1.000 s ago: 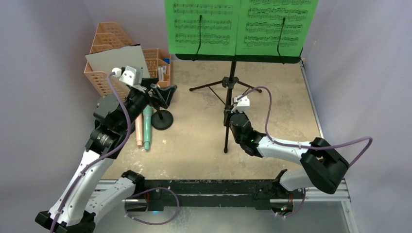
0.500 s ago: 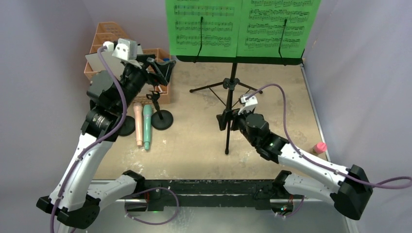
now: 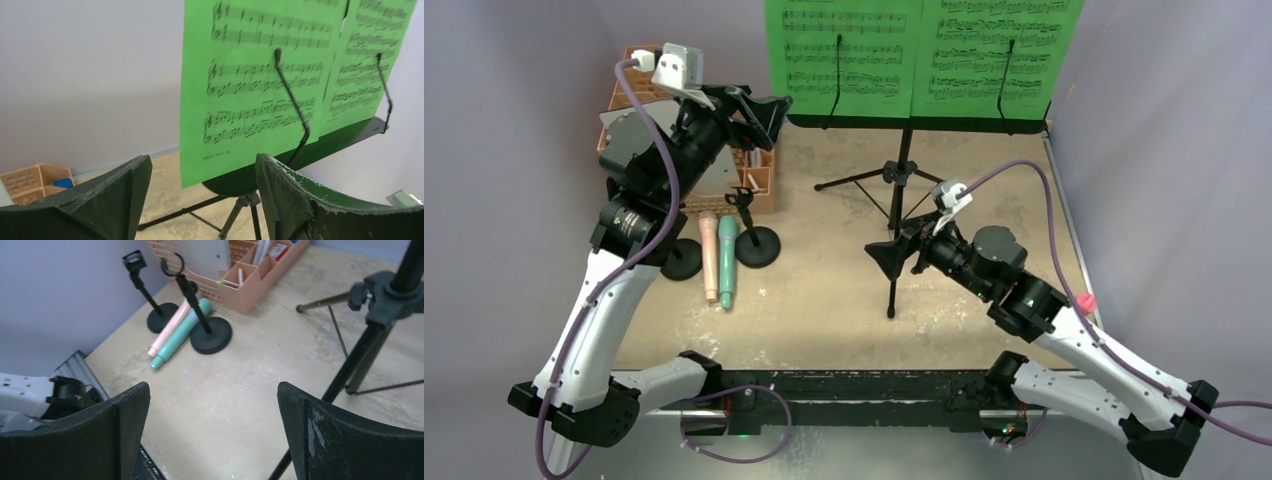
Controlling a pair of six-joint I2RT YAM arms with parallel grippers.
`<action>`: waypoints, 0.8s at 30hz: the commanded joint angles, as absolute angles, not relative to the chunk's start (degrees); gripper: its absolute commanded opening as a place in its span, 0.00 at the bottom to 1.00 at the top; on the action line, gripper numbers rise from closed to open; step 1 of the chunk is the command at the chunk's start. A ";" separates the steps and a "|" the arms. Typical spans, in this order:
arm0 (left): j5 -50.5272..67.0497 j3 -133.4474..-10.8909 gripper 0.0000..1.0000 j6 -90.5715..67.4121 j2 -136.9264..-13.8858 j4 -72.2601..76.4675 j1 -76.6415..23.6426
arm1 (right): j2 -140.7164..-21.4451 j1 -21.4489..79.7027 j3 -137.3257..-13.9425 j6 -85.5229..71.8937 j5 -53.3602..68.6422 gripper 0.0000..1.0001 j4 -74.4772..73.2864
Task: Pack up the instrument practice props
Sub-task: Move the music stand to the center of the board.
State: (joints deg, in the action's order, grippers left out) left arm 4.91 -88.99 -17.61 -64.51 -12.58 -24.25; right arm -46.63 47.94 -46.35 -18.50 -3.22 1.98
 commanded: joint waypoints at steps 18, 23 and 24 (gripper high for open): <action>28.96 -96.53 0.76 -31.45 -71.54 -5.80 -10.82 | -63.62 48.07 -91.16 -20.08 8.06 0.96 -12.75; 35.10 -94.23 0.74 -36.63 -71.90 -0.89 -8.18 | -68.97 47.94 -99.09 -21.58 2.76 0.94 -13.79; 35.97 -94.41 0.74 -36.97 -72.41 -0.88 -8.17 | -70.19 47.73 -100.72 -22.02 1.55 0.93 -14.14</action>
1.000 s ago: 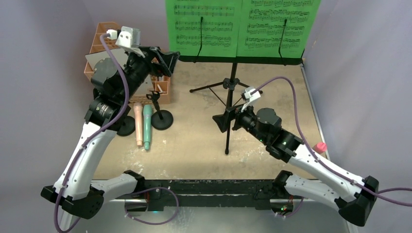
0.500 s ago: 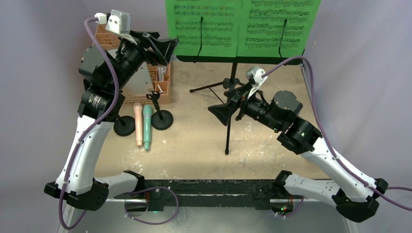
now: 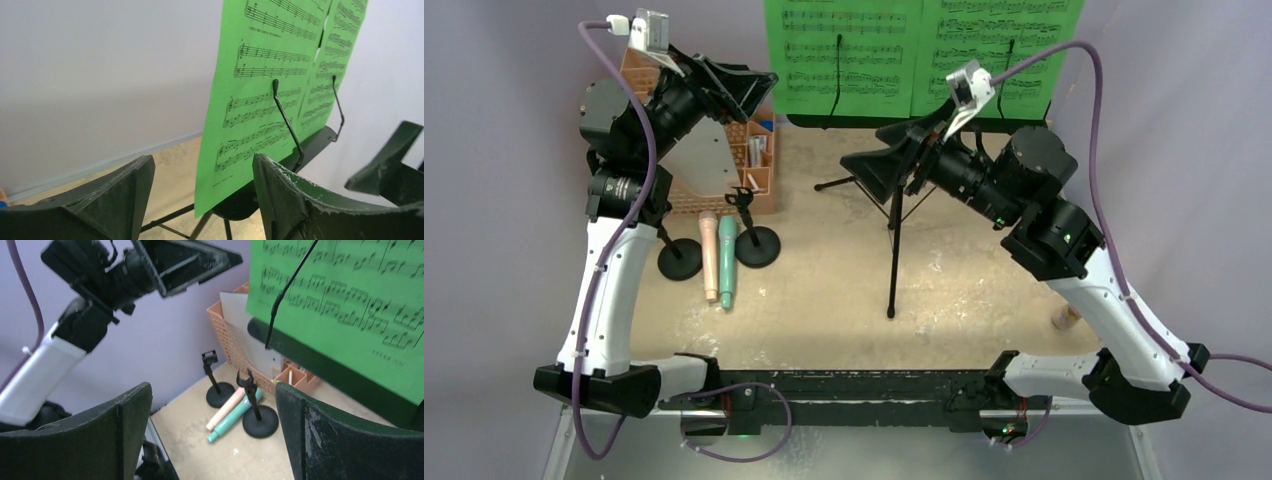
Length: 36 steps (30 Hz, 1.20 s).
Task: Pack up the instrument practice props
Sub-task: Move the music stand to the center of the board, then pick up the sheet music from the music stand.
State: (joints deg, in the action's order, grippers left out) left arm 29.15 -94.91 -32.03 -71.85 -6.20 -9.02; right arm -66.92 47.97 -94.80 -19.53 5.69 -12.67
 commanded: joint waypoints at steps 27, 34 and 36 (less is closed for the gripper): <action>48.23 -92.63 0.53 -42.93 -73.33 5.31 -8.17 | -86.42 38.07 -114.78 -30.40 14.08 0.83 -4.66; 48.47 -92.21 0.49 -43.74 -72.54 6.24 -8.17 | -87.01 37.78 -114.87 -31.30 16.26 0.79 -3.23; 48.30 -92.03 0.48 -43.92 -72.50 6.53 -8.17 | -87.01 37.71 -114.87 -31.48 16.43 0.78 -2.65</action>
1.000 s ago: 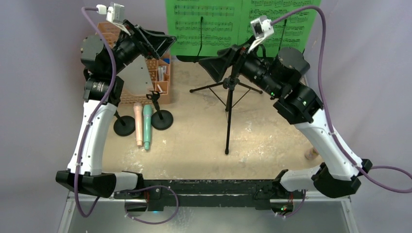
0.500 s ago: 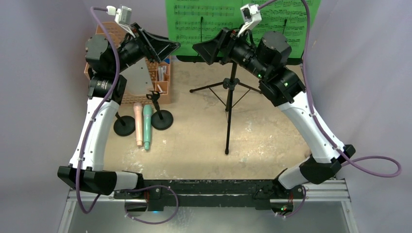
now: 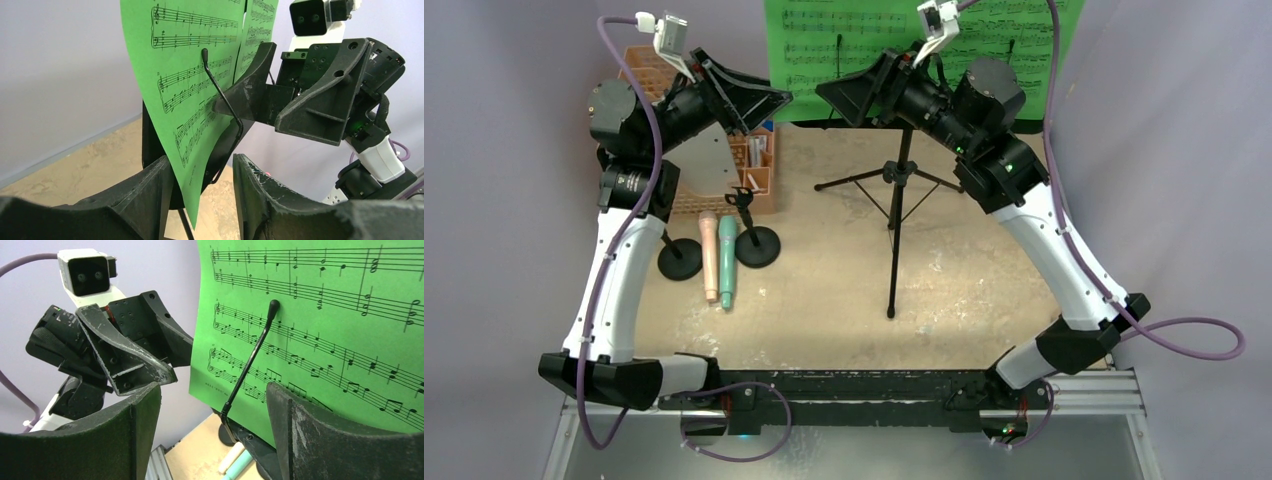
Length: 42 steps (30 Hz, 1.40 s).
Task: Pack up the instrument practice props
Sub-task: Pick up the sheet music from the music stand.
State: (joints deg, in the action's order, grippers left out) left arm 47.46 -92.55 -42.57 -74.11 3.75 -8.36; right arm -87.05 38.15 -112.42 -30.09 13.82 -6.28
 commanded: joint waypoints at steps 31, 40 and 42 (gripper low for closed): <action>50.09 -90.88 0.35 -51.85 -78.05 16.49 -9.18 | -89.80 35.85 -115.32 -34.45 20.47 0.56 2.91; 50.02 -93.78 0.30 -52.06 -79.69 16.28 -10.62 | -90.70 35.26 -115.50 -35.20 21.85 0.47 3.78; 49.97 -94.08 0.29 -52.05 -79.67 16.30 -10.70 | -90.70 35.13 -115.34 -35.41 21.97 0.43 4.13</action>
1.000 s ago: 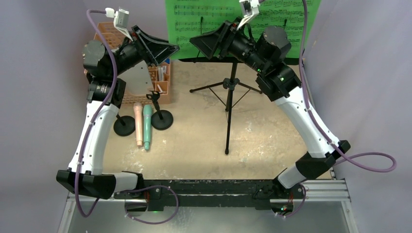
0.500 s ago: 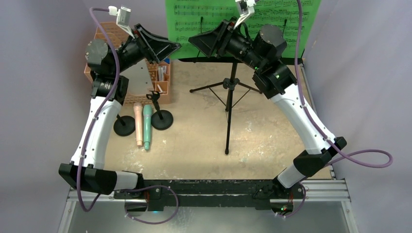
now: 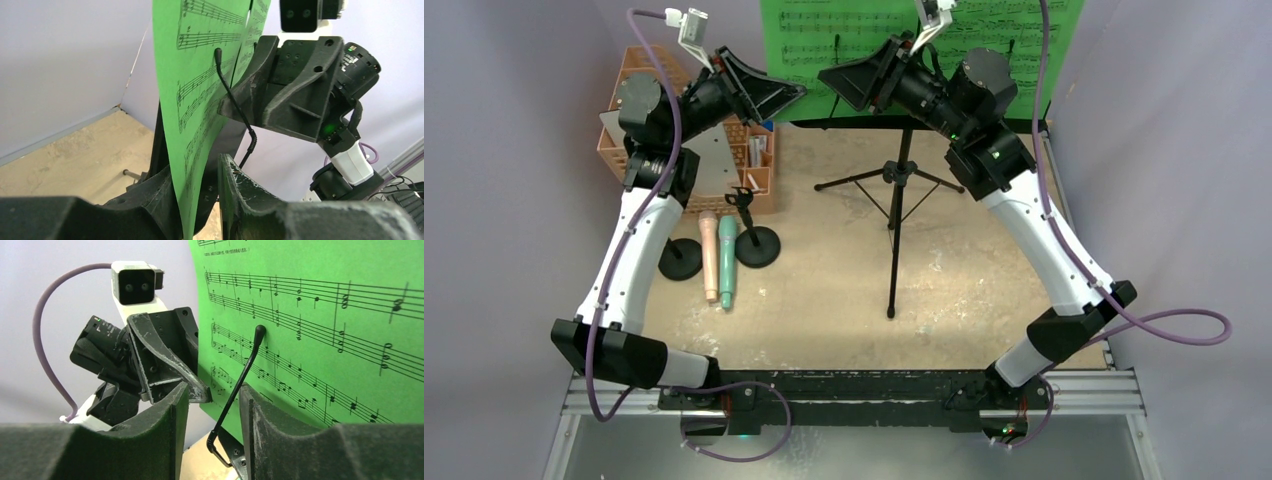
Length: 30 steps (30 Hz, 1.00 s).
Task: Pack up the instrument practice props
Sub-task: Pick up the sheet music from the music stand.
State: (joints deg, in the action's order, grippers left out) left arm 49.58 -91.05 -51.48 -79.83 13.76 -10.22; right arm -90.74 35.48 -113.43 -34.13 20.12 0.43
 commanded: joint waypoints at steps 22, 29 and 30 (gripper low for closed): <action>42.64 -95.56 0.00 -41.96 -76.18 4.95 -10.68 | -89.59 34.29 -112.82 -35.76 20.90 0.01 5.80; 34.69 -96.04 0.00 -35.17 -72.48 -4.03 -10.63 | -88.82 34.11 -111.73 -35.43 19.75 0.00 5.72; 33.29 -96.06 0.00 -34.49 -71.98 -4.77 -10.63 | -88.78 33.98 -111.65 -35.28 19.63 0.00 5.65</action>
State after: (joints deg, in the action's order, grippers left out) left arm 39.53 -93.10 -39.83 -75.53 -0.05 -10.55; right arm -90.70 34.54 -112.14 -35.70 20.49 3.44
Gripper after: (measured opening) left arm 0.023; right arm 0.012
